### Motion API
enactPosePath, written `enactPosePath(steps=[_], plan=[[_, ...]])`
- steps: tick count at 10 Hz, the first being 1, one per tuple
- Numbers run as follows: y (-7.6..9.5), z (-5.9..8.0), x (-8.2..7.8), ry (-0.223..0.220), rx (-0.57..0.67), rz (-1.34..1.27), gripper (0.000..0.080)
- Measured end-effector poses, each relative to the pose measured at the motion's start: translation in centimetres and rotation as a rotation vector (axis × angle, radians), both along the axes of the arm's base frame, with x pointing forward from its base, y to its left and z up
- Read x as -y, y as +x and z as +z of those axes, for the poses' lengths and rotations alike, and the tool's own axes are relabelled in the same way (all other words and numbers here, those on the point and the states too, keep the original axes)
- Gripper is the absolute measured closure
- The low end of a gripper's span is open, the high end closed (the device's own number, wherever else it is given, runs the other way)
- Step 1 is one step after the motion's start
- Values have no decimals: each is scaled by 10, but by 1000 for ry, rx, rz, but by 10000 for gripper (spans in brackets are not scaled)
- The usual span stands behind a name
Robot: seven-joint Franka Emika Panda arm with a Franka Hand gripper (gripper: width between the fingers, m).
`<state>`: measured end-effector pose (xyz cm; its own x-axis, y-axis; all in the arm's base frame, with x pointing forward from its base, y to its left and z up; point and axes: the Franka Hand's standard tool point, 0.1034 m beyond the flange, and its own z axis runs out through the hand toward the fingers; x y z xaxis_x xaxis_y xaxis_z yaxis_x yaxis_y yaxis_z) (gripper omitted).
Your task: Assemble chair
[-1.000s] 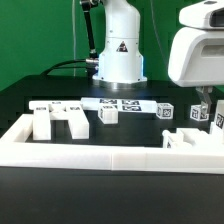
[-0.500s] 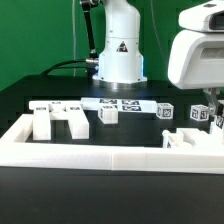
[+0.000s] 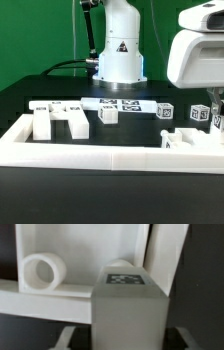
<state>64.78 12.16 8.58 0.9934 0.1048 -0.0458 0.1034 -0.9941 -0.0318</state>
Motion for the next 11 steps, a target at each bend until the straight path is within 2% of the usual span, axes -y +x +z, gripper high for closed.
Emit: enactPosePath(steps=[11], plan=[[-3, -2, 5, -28, 20, -1061, 511]])
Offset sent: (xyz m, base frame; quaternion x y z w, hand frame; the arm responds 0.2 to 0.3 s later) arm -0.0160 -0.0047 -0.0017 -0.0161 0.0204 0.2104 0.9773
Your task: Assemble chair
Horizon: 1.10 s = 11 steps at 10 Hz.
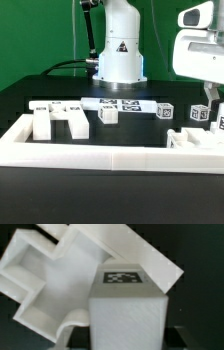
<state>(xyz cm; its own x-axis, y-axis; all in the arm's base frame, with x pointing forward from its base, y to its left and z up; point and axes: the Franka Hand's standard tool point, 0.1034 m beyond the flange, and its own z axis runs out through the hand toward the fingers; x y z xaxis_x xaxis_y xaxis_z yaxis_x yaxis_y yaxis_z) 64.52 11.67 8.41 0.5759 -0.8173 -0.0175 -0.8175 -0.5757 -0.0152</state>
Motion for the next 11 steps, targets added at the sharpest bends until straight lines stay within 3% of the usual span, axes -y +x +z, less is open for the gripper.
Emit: enactPosePath(steps=[5, 8, 11], plan=[[-2, 0, 0, -9, -9, -421, 510], [-2, 0, 0, -9, -10, -476, 510], [-3, -1, -4, -9, -10, -406, 176]])
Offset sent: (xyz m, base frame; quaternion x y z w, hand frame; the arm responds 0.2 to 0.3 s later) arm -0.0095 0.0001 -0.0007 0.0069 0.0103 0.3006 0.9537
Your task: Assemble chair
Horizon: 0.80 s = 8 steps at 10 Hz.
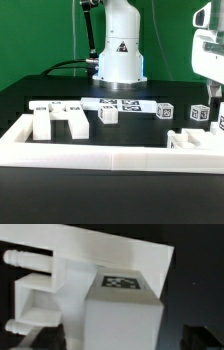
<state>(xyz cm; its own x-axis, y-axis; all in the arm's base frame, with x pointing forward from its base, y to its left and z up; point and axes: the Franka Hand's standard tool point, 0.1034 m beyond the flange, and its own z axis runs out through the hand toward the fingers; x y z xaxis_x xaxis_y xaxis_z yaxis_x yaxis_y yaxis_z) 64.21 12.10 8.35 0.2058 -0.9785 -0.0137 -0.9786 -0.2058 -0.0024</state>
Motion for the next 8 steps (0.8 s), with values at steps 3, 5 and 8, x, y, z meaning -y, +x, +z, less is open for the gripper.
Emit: enactPosePath(steps=[3, 5, 8], plan=[[-1, 0, -6, -3, 4, 330, 152], [-2, -1, -6, -3, 5, 485, 151], [-1, -1, -5, -3, 7, 727, 151]])
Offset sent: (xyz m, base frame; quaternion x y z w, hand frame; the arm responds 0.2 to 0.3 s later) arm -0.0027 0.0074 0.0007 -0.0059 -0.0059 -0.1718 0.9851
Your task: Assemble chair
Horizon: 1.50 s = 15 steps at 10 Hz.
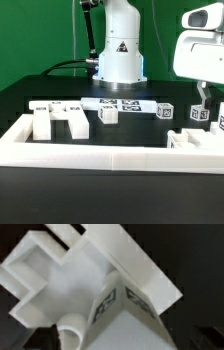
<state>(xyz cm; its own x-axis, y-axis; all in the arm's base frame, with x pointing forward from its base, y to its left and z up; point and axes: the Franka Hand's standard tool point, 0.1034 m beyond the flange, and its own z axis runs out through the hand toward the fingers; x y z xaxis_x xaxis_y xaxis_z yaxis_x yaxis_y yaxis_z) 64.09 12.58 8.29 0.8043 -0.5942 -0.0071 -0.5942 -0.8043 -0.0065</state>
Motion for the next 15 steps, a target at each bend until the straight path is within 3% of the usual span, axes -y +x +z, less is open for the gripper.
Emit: enactPosePath(steps=[6, 9, 11, 12, 13, 15], plan=[[2, 2, -1, 2, 10, 509, 151], [2, 1, -1, 2, 10, 596, 151], [2, 0, -1, 2, 10, 594, 374], [2, 0, -1, 2, 9, 575, 374], [2, 0, -1, 2, 10, 576, 510], [2, 0, -1, 4, 9, 459, 509]])
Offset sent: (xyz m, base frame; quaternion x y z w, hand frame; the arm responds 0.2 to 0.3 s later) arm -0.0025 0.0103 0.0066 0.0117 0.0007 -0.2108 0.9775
